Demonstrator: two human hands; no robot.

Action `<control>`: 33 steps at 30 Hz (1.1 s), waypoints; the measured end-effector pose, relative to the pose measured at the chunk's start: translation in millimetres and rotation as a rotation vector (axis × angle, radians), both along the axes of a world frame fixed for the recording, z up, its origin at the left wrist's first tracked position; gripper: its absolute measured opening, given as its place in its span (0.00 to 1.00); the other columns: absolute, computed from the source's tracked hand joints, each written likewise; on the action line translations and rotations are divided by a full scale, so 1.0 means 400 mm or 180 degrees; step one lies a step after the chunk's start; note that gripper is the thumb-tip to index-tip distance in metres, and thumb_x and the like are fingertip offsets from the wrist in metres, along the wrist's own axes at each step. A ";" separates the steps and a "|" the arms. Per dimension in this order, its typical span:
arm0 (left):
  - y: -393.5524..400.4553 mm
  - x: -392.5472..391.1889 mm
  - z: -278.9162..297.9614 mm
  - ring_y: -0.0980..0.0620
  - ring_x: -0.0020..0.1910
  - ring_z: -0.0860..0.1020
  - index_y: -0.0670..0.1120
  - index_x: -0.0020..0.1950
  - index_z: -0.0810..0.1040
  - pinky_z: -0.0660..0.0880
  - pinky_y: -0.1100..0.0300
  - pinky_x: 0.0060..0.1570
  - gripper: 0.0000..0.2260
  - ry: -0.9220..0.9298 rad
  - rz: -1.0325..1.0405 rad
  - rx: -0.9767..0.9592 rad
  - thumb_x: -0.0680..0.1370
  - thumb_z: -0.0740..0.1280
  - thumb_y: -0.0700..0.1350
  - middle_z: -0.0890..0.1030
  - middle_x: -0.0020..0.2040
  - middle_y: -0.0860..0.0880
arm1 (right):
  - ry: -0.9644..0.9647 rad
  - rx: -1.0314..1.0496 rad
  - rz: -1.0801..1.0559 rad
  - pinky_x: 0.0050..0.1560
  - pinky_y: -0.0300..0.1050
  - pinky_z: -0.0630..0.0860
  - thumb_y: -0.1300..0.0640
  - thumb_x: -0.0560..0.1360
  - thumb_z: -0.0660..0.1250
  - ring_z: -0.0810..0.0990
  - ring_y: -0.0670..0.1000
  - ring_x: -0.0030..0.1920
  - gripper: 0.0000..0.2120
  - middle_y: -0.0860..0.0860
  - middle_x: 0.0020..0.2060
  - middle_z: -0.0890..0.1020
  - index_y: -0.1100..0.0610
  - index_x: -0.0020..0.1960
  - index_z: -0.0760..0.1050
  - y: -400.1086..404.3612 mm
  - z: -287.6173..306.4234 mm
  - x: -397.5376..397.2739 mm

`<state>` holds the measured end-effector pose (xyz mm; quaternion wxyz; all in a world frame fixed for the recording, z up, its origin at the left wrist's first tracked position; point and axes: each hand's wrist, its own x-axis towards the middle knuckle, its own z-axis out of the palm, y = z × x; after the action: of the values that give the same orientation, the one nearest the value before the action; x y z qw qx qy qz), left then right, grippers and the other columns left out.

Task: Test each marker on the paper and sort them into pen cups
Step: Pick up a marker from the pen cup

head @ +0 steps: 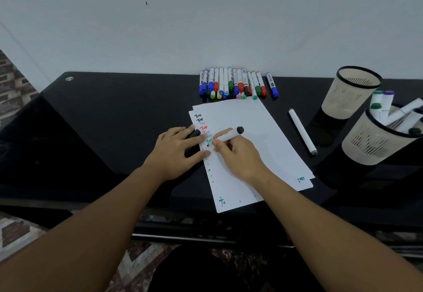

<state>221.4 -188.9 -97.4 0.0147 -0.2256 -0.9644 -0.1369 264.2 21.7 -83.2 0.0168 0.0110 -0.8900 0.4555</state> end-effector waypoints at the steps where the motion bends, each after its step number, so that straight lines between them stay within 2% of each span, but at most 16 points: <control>1: 0.000 0.000 0.000 0.53 0.78 0.56 0.67 0.76 0.65 0.54 0.47 0.75 0.32 -0.0007 0.0003 0.0000 0.75 0.48 0.75 0.61 0.81 0.56 | 0.0036 0.0011 -0.0008 0.57 0.52 0.79 0.47 0.84 0.62 0.83 0.47 0.50 0.08 0.44 0.45 0.85 0.48 0.54 0.79 0.000 0.001 0.001; 13: 0.002 0.000 -0.006 0.53 0.78 0.57 0.67 0.76 0.65 0.55 0.47 0.75 0.31 -0.0011 -0.0002 0.0020 0.75 0.48 0.75 0.61 0.81 0.56 | -0.0005 0.0038 0.0020 0.56 0.55 0.80 0.47 0.84 0.61 0.83 0.48 0.48 0.06 0.47 0.45 0.84 0.45 0.55 0.76 0.009 0.001 0.004; 17: 0.000 -0.001 -0.004 0.53 0.78 0.56 0.67 0.76 0.65 0.55 0.46 0.75 0.32 -0.0023 0.0003 0.0029 0.75 0.48 0.75 0.61 0.81 0.56 | 0.0057 -0.0208 -0.0083 0.59 0.54 0.79 0.47 0.84 0.61 0.82 0.46 0.51 0.07 0.44 0.48 0.83 0.46 0.56 0.77 0.008 -0.001 0.001; 33: 0.001 0.000 -0.005 0.53 0.78 0.56 0.67 0.76 0.65 0.54 0.46 0.76 0.32 -0.0050 0.0018 0.0057 0.74 0.49 0.76 0.61 0.81 0.56 | 0.0095 -0.0075 -0.0081 0.57 0.51 0.80 0.49 0.85 0.61 0.83 0.46 0.50 0.06 0.46 0.48 0.84 0.46 0.56 0.76 0.010 -0.001 0.005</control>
<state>221.4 -188.5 -99.3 0.0095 -0.2216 -0.9639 -0.1472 266.0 25.6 -83.5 0.0359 0.0062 -0.8843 0.4656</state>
